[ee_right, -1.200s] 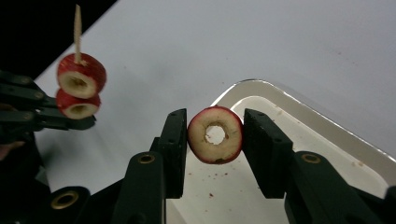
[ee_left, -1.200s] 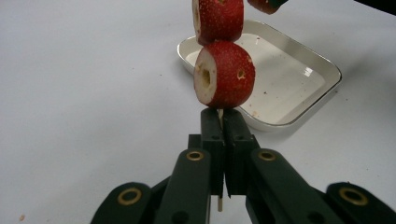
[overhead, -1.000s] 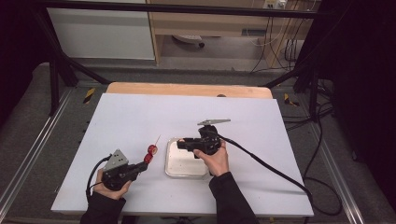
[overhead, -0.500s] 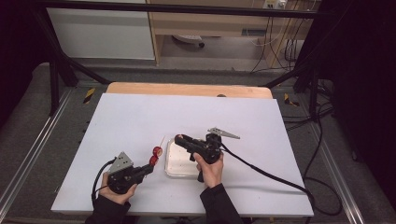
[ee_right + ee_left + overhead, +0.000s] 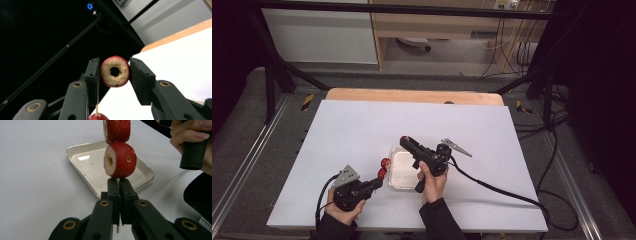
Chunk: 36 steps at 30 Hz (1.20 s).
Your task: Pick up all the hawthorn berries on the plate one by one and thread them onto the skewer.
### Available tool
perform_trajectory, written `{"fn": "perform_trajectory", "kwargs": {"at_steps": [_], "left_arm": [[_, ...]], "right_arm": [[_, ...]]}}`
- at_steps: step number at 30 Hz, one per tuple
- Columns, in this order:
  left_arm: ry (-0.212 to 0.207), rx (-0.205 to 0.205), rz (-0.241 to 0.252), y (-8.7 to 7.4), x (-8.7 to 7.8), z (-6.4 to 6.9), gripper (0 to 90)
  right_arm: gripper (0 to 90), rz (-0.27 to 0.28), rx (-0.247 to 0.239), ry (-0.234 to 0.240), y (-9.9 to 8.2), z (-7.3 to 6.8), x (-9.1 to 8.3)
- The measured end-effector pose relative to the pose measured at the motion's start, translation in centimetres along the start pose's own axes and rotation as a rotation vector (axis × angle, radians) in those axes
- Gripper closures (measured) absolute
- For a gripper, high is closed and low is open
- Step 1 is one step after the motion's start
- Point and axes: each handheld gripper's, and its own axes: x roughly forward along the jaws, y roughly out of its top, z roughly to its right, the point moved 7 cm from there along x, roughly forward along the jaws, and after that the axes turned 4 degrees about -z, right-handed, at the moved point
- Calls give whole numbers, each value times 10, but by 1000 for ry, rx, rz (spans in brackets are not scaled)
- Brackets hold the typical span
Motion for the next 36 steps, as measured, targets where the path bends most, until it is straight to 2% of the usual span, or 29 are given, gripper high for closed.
{"fn": "perform_trajectory", "kwargs": {"at_steps": [3, 9, 16, 22, 36], "left_arm": [[-12, -7, 10, 2, 3, 5, 881], [-31, -21, 20, 6, 9, 13, 881], [-41, -20, 28, 9, 14, 20, 881], [-41, -23, 28, 10, 14, 19, 881], [-43, -31, 24, 11, 16, 21, 882]], "right_arm": [[616, 43, 9, 9, 2, -2, -1], [617, 94, 19, 40, 4, -5, -2], [617, 117, 22, 61, 4, -6, -2], [618, 140, 19, 79, 4, -8, -2], [618, 144, 33, 96, -2, -7, 0]]}}
